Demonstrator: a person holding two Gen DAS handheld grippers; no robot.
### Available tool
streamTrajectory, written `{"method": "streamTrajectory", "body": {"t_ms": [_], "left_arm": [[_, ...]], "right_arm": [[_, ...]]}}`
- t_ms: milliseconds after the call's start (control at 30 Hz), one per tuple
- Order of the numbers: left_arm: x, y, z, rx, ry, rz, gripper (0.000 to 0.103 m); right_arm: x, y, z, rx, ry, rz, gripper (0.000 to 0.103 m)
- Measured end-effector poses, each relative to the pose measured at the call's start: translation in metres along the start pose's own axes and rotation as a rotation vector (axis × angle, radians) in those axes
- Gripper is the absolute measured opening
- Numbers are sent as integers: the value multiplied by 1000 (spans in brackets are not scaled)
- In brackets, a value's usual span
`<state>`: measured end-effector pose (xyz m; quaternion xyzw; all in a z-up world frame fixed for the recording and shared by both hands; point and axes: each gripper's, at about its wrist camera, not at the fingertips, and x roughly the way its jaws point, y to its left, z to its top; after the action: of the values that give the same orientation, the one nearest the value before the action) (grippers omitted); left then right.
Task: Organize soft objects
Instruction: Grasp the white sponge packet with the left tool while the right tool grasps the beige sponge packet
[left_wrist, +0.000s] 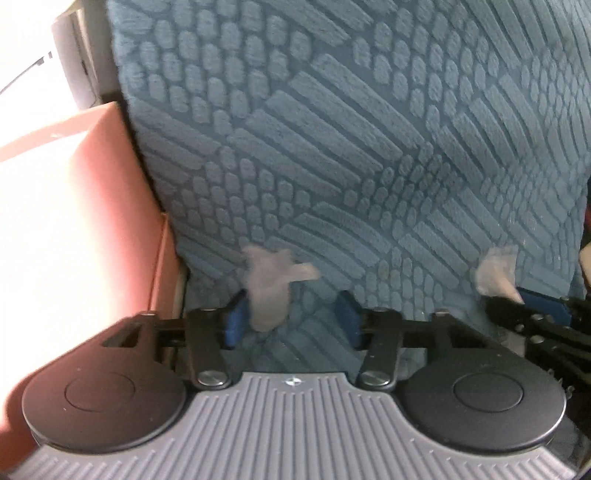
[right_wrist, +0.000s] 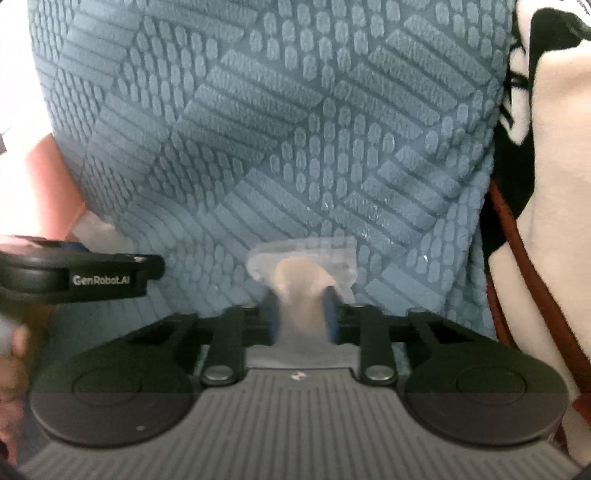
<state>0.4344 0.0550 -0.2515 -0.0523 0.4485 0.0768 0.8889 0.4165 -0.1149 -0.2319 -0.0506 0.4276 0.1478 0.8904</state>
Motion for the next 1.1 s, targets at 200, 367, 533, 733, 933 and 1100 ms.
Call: {"method": "streamTrajectory", "body": {"t_ms": [200,367,533,733,933,1100], "left_arm": [[-12,13,-5,-56,-5,-23,26],[-22,15,-12,-51,-14,-35,21],[-29,17,-10,-79,-12,-60,20],[-50,24,-8,-103,-22,-92,20],[-58,28,-6,-92,-6,-133,20],[-74,30,-14,-115,0,-191,20]], "right_arm": [[-10,-8,4,19,-26,2,16],[-17,-8,1,29,-27,1,14],[-18,-9,1,36,-28,3,12],[-25,-6,-1,29,-41,6,12],[-35,-11,-2,55,-59,22,11],[-54,-10,-7,52,-87,37,11]]}}
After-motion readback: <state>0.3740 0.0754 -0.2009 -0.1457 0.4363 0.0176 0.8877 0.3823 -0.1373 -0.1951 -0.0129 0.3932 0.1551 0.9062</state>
